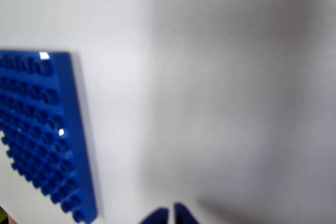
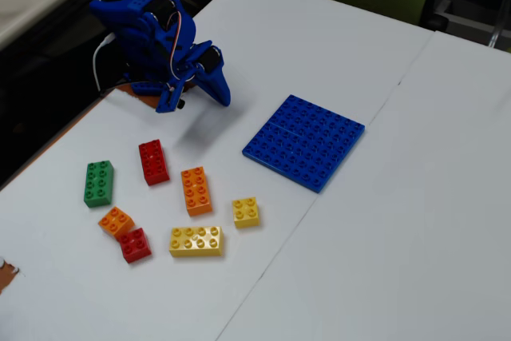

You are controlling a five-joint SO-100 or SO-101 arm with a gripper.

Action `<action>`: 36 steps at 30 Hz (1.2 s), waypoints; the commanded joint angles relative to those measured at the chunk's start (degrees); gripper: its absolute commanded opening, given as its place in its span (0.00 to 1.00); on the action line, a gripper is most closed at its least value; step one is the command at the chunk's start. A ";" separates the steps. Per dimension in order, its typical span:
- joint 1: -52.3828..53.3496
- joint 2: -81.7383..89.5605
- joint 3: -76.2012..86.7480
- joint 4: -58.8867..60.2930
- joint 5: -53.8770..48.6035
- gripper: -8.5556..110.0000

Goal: Pick up the 2x4 orange block and go up the 8x8 blue block.

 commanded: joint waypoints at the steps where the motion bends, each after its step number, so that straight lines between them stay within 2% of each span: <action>1: 0.26 2.29 -0.18 -0.79 -0.35 0.07; 31: 0.26 2.29 -0.18 -0.79 -0.35 0.07; 36: 2.81 2.37 -0.18 -0.88 1.41 0.07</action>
